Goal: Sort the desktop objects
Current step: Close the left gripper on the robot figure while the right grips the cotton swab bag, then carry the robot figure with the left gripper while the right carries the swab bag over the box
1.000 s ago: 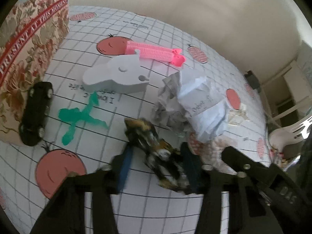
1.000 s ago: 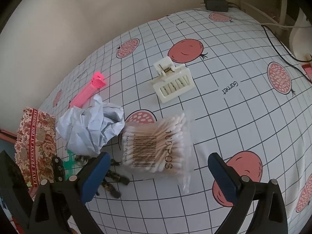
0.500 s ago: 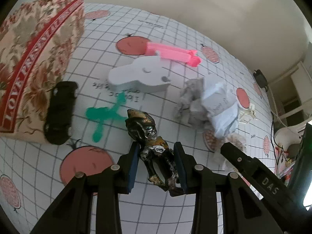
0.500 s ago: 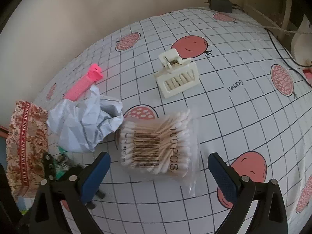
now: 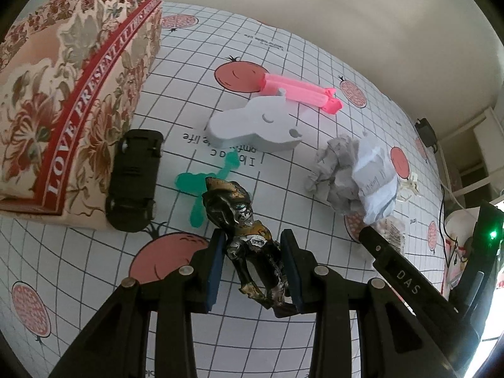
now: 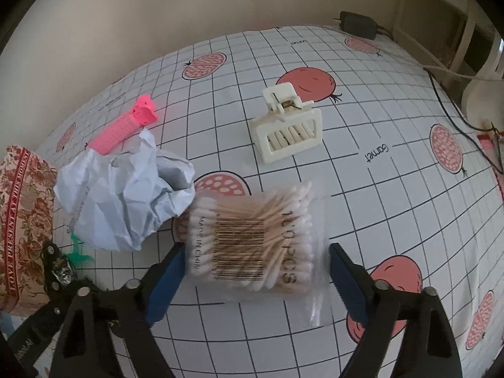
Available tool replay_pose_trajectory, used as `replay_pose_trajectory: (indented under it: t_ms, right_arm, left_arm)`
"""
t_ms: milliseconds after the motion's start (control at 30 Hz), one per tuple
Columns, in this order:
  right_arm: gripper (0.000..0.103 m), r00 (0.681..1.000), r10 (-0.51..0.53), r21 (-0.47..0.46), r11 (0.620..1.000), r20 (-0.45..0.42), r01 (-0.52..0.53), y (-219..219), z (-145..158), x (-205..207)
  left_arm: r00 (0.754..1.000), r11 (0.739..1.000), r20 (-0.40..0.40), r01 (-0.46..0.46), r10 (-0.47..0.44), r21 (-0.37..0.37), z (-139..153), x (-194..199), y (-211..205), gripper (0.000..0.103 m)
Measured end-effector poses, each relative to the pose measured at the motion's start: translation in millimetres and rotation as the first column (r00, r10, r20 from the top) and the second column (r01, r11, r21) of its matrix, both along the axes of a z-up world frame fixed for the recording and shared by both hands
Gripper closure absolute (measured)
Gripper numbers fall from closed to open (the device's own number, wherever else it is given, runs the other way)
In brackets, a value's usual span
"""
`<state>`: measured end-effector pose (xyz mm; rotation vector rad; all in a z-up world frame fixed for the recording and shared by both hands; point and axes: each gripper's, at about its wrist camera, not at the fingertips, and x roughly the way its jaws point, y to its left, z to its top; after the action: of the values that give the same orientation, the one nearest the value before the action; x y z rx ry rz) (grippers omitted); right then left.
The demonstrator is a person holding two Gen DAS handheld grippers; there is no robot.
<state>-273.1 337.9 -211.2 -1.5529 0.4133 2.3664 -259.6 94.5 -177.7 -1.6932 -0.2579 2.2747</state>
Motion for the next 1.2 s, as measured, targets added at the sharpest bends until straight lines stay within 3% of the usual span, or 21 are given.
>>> replay_pose_trajectory:
  t_ms: [200,567,833,1033,1200]
  right_arm:
    - [0.028,1.000,-0.002,-0.001,1.000,0.000,0.002,-1.8,1.9,-2.9]
    - [0.029,0.999,-0.039,-0.084,0.996,-0.008,0.038,15.7,12.5,3.5]
    - [0.029,0.977,-0.031,-0.096,0.995,-0.212,0.011,12.3,67.2,12.8]
    - [0.029,0.920,-0.065,-0.135,0.991,-0.386,0.013,9.0,115.6,23.1]
    - [0.029,0.876,-0.100,-0.173,0.985,-0.473,0.019,13.3,138.1,28.3]
  left_arm:
    - [1.000,1.000,0.009,-0.004,0.004,0.002,-1.5,-1.4,-3.6,0.066]
    - [1.000,1.000,0.008,0.009,-0.009,-0.007,-2.7,-2.4,-1.3,0.066]
    - [0.999,1.000,-0.026,0.020,-0.020,-0.006,9.9,0.6,0.7,0.066]
    - [0.994,1.000,-0.110,0.021,-0.019,0.015,43.7,1.1,-1.5,0.066]
    - [0.984,0.998,-0.177,0.020,-0.008,0.065,79.9,0.1,-4.6,0.066]
